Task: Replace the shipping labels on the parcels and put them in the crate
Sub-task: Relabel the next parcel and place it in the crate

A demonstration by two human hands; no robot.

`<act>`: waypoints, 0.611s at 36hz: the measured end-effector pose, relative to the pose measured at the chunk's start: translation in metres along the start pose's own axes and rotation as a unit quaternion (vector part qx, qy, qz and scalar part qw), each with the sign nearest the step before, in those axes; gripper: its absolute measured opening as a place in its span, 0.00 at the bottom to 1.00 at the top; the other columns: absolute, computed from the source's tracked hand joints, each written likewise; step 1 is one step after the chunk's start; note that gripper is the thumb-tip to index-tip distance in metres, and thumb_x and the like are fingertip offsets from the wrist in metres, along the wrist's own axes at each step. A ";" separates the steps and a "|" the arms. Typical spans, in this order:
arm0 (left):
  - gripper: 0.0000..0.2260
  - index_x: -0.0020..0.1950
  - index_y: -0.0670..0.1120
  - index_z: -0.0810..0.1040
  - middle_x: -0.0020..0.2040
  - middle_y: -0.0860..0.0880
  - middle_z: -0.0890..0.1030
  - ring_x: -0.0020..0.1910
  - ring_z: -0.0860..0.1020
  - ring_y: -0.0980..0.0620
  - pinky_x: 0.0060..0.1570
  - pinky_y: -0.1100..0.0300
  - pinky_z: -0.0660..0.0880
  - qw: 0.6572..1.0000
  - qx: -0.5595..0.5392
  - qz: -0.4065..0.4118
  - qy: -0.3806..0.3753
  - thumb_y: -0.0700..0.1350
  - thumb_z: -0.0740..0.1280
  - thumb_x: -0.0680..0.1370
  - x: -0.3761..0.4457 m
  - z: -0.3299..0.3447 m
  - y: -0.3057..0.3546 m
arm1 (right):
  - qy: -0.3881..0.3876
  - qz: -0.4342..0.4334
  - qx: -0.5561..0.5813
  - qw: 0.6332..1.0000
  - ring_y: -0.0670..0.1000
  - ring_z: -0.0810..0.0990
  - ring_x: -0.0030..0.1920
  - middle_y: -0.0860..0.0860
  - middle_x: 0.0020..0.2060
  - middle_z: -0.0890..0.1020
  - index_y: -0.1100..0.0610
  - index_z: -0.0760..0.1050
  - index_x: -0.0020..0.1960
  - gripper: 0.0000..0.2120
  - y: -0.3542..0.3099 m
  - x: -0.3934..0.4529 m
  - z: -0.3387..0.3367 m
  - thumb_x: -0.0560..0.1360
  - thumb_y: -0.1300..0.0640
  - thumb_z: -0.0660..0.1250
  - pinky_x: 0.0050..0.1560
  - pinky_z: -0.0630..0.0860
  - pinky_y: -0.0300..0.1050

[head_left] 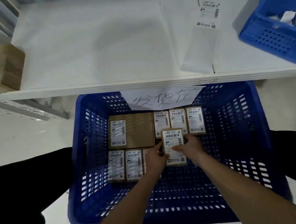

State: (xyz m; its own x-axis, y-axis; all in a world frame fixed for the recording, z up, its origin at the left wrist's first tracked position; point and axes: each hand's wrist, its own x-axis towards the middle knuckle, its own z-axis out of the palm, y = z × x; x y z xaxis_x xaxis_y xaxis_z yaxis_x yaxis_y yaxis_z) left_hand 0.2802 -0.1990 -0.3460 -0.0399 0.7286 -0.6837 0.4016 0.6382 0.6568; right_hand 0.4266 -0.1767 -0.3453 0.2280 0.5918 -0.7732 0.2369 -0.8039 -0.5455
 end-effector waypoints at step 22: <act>0.23 0.76 0.48 0.70 0.81 0.44 0.60 0.78 0.61 0.44 0.75 0.49 0.66 0.953 0.301 0.021 -0.027 0.36 0.64 0.81 0.035 0.027 -0.099 | 0.054 0.122 -0.083 0.988 0.58 0.84 0.50 0.56 0.52 0.84 0.59 0.78 0.57 0.16 0.093 0.063 0.082 0.72 0.60 0.77 0.48 0.82 0.52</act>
State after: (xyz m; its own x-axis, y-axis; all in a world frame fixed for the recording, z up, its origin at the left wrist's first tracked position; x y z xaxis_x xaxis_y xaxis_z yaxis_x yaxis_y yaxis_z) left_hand 0.2642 -0.2434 -0.4437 0.0283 0.7264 -0.6867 0.8550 0.3384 0.3931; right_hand 0.3851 -0.2188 -0.4710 0.3952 0.3918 -0.8308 0.3124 -0.9079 -0.2795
